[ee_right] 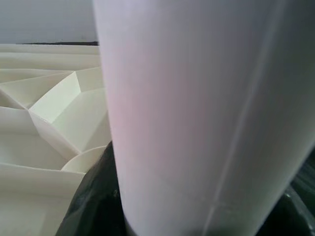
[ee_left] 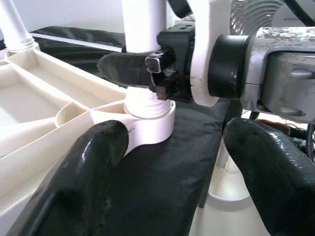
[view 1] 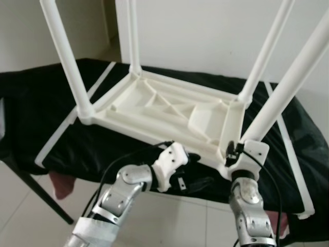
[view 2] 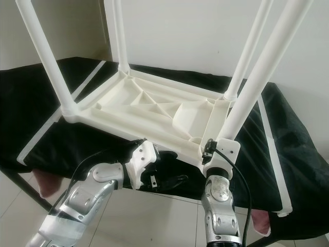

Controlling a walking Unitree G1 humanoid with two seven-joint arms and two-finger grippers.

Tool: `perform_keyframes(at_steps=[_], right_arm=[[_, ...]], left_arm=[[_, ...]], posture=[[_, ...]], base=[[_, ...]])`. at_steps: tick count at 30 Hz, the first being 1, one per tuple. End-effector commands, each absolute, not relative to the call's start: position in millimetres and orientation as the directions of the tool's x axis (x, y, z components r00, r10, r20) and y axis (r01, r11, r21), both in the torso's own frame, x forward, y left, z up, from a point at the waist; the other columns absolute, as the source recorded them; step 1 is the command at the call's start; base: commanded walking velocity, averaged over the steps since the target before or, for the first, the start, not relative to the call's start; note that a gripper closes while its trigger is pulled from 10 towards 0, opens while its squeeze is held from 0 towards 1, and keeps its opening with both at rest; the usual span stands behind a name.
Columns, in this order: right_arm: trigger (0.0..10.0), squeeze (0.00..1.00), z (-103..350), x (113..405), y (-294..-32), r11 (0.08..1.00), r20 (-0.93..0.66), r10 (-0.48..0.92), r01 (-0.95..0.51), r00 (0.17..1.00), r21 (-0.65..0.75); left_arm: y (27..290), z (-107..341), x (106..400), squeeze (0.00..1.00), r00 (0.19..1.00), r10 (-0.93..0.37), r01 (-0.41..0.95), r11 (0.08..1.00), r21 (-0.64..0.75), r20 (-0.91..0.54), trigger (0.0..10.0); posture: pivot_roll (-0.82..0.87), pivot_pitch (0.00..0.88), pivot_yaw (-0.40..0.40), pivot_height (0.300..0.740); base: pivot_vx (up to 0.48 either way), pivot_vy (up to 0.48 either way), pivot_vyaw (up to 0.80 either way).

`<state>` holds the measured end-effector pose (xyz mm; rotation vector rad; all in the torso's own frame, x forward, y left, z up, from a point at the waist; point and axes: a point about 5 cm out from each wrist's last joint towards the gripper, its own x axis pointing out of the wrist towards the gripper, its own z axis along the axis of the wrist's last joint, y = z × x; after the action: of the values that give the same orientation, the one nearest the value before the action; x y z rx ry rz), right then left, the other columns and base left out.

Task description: Building children table

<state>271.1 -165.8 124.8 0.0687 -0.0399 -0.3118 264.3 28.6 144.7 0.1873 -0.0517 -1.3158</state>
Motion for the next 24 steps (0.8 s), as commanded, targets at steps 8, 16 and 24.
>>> perform_keyframes(at_steps=[8,16,24], right_arm=[[10.0,1.00,113.2,265.6,-164.6,0.943,-0.041,-0.318,0.321,0.947,0.085],[10.0,1.00,120.2,265.3,-175.5,0.981,0.000,-0.167,0.166,0.986,0.096],[10.0,0.00,125.6,270.3,-186.7,0.992,0.049,0.123,-0.123,0.991,0.004]], left_arm=[[26.5,146.1,263.7,0.00,0.245,-0.967,0.958,0.230,0.171,-0.068,10.0],[24.9,145.2,261.0,0.00,0.245,-0.968,0.959,0.232,0.163,-0.064,10.0],[25.0,142.6,258.3,0.00,0.228,-0.971,0.964,0.215,0.159,-0.074,10.0]], posture=[[-0.02,0.000,-0.025,0.740],[-0.02,0.000,-0.031,0.740],[-0.01,0.000,-0.027,0.740]], base=[[0.000,0.000,0.00],[0.000,0.000,0.00],[0.000,0.000,0.00]])
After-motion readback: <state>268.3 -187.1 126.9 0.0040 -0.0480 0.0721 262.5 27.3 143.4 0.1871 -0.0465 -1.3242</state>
